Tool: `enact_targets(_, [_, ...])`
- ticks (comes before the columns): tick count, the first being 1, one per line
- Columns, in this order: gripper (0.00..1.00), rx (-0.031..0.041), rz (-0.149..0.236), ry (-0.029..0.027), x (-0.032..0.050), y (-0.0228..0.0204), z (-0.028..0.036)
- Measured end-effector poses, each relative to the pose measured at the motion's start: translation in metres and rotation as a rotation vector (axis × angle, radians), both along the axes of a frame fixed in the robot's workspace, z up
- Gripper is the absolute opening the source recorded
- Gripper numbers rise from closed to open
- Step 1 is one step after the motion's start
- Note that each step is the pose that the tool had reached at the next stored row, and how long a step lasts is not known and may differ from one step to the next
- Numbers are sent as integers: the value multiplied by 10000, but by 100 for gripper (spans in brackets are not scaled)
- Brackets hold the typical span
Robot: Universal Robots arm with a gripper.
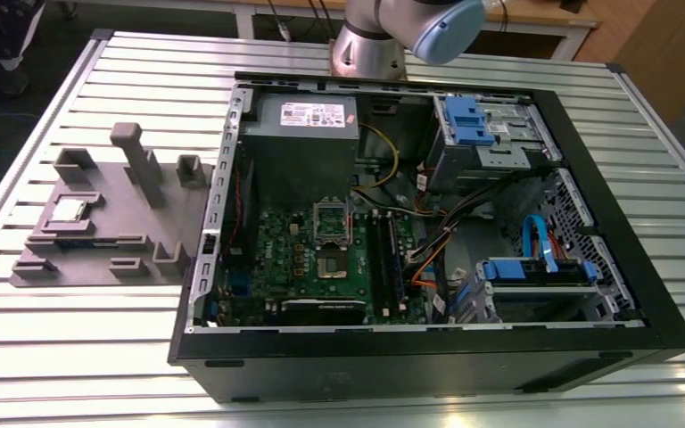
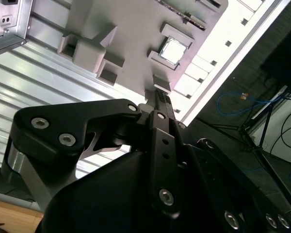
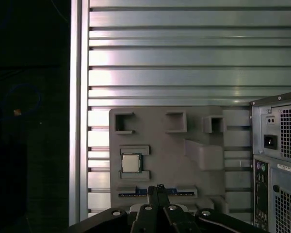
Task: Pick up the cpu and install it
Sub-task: 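Reach for the cpu, then pick up the cpu and move it towards the insertion slot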
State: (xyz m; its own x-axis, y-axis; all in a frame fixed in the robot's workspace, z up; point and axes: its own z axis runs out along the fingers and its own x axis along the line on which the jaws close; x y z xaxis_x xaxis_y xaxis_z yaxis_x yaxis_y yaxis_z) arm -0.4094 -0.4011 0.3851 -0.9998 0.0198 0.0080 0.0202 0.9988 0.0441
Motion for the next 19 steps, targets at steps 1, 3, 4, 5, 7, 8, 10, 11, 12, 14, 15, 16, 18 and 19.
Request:
enact_targets(1, [10,0,0,1,-11,0,0])
enact_targets(3, [10,0,0,0,-40,0,0])
enact_targets(4, [10,0,0,1,-48,0,0])
enact_targets(5, [10,0,0,2,-50,0,-1])
enact_targets(7, [10,0,-1,7,-64,0,-3])
enact_targets(8, [10,0,0,13,-65,0,-3])
enact_targets(10, [10,1,1,19,-68,0,-4])
enact_targets(11, [10,0,0,21,-71,0,-4])
enact_targets(12, [10,0,0,22,-72,0,-4])
enact_targets(14, [10,0,0,26,-73,0,-5])
enact_targets(15, [10,0,0,26,-73,0,-5])
enact_targets(16, [10,0,0,26,-73,0,-5])
enact_targets(18, [10,0,0,27,-73,0,-5])
enact_targets(19, [10,0,0,27,-73,0,-5])
